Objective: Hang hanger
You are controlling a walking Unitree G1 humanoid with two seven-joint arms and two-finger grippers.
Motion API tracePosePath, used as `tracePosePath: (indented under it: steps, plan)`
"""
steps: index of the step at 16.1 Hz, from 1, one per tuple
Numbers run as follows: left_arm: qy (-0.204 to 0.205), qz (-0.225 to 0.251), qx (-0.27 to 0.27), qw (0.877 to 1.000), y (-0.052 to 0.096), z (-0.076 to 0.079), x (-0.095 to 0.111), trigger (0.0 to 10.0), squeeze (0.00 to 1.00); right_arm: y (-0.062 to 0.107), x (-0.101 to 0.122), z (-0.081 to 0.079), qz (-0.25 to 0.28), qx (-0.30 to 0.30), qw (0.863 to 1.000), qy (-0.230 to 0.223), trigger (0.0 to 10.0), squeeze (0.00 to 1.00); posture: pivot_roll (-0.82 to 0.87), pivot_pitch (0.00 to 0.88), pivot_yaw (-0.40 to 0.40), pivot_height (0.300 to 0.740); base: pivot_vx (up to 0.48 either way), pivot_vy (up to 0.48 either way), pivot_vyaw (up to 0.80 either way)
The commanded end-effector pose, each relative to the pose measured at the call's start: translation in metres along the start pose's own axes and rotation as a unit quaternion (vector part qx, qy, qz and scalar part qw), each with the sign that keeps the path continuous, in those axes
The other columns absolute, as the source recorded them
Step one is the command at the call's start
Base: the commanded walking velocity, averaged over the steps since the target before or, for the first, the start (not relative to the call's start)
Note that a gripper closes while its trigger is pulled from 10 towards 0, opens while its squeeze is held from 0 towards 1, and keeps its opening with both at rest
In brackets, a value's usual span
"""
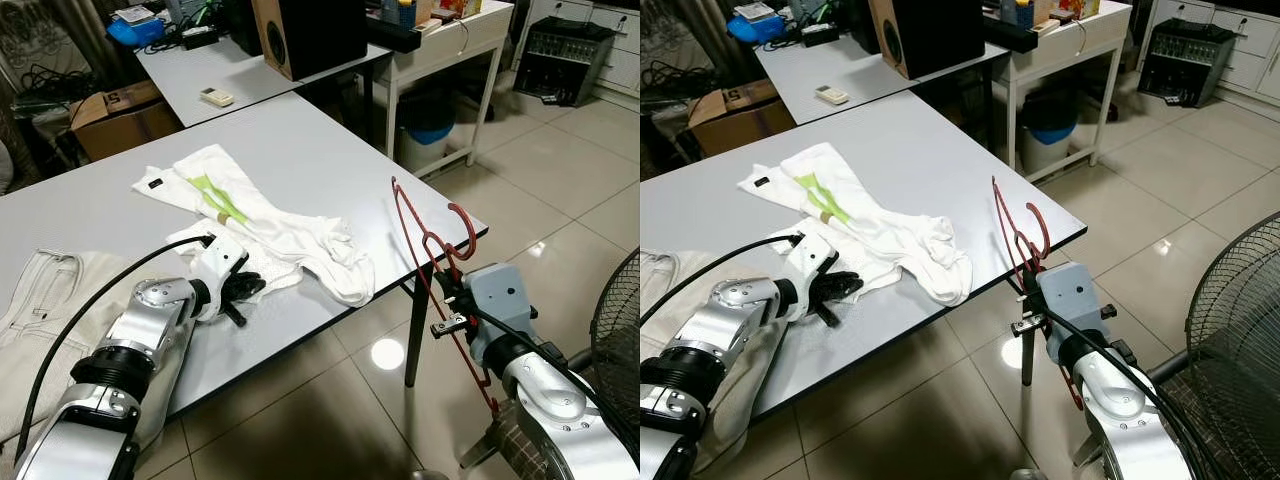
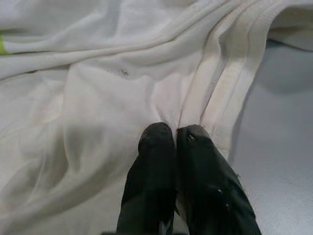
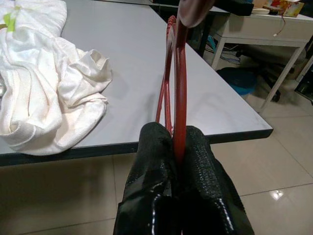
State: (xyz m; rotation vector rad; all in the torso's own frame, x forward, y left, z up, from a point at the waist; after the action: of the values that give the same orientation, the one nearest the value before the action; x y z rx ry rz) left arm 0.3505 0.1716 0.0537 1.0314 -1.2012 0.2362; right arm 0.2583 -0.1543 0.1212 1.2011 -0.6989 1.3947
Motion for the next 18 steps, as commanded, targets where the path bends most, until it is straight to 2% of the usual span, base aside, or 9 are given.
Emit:
tracePosePath:
  steps: [1, 4, 5, 9, 10, 11, 13, 15, 18]
  plan:
    - [0.004, 0.005, 0.007, 1.000, 0.003, -0.006, 0.003, 0.0, 0.00, -0.002, 0.005, -0.004, 0.012, 0.012, 1.000, 0.005, 10.0, 0.00, -0.21, 0.000, 0.166, 0.740, 0.000, 0.000, 0.00]
    - [0.006, 0.025, 0.016, 1.000, 0.003, -0.008, 0.010, 0.0, 0.00, -0.001, 0.006, -0.003, 0.017, 0.013, 1.000, 0.012, 10.0, 0.00, -0.21, 0.000, 0.173, 0.740, 0.000, 0.000, 0.00]
    - [0.001, 0.045, 0.022, 0.999, 0.005, -0.012, 0.021, 0.0, 0.00, 0.002, 0.010, 0.004, 0.027, 0.010, 0.999, 0.016, 10.0, 0.00, -0.21, 0.000, 0.173, 0.740, 0.000, 0.000, 0.00]
    - [-0.052, 0.131, 0.018, 0.990, 0.016, -0.020, 0.091, 0.0, 0.00, 0.031, 0.028, -0.003, 0.062, 0.150, 0.983, 0.085, 10.0, 0.00, -0.20, 0.000, 0.185, 0.740, 0.000, 0.000, 0.00]
    - [-0.056, 0.138, 0.020, 0.989, 0.017, -0.022, 0.096, 0.0, 0.00, 0.034, 0.032, -0.002, 0.067, 0.156, 0.982, 0.086, 10.0, 0.00, -0.20, 0.000, 0.187, 0.740, 0.000, 0.000, 0.00]
    - [-0.064, 0.163, 0.027, 0.984, 0.022, -0.025, 0.117, 0.0, 0.00, 0.041, 0.045, 0.004, 0.087, 0.170, 0.977, 0.094, 10.0, 0.00, -0.21, 0.000, 0.190, 0.740, 0.000, 0.000, 0.00]
    - [-0.081, 0.184, 0.030, 0.979, 0.026, -0.026, 0.137, 0.0, 0.00, 0.052, 0.066, 0.010, 0.121, 0.191, 0.970, 0.091, 10.0, 0.00, -0.21, 0.000, 0.196, 0.740, 0.000, 0.000, 0.00]
    - [-0.094, 0.185, 0.029, 0.978, 0.028, -0.026, 0.142, 0.0, 0.00, 0.060, 0.074, 0.009, 0.137, 0.223, 0.962, 0.084, 10.0, 0.00, -0.20, 0.000, 0.195, 0.740, 0.000, 0.000, 0.00]
    - [-0.103, 0.182, 0.020, 0.978, 0.029, -0.023, 0.143, 0.0, 0.00, 0.069, 0.066, 0.001, 0.107, 0.268, 0.954, 0.083, 10.0, 0.00, -0.20, 0.000, 0.192, 0.740, 0.000, 0.000, 0.00]
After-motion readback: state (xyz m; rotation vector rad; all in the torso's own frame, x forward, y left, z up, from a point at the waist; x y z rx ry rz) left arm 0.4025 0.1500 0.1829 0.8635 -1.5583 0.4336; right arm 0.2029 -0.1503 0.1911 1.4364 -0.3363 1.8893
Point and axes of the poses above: a point about 5 cm out from each wrist's last joint towards the gripper, its own y axis pointing back from the gripper into the wrist, its own x axis along the axis of the wrist's last joint, z = x × y, the point moved 4 cm from there along -y, pointing out of the wrist towards the gripper, and after that the axes turned 4 degrees about y, right-handed, at the moved point
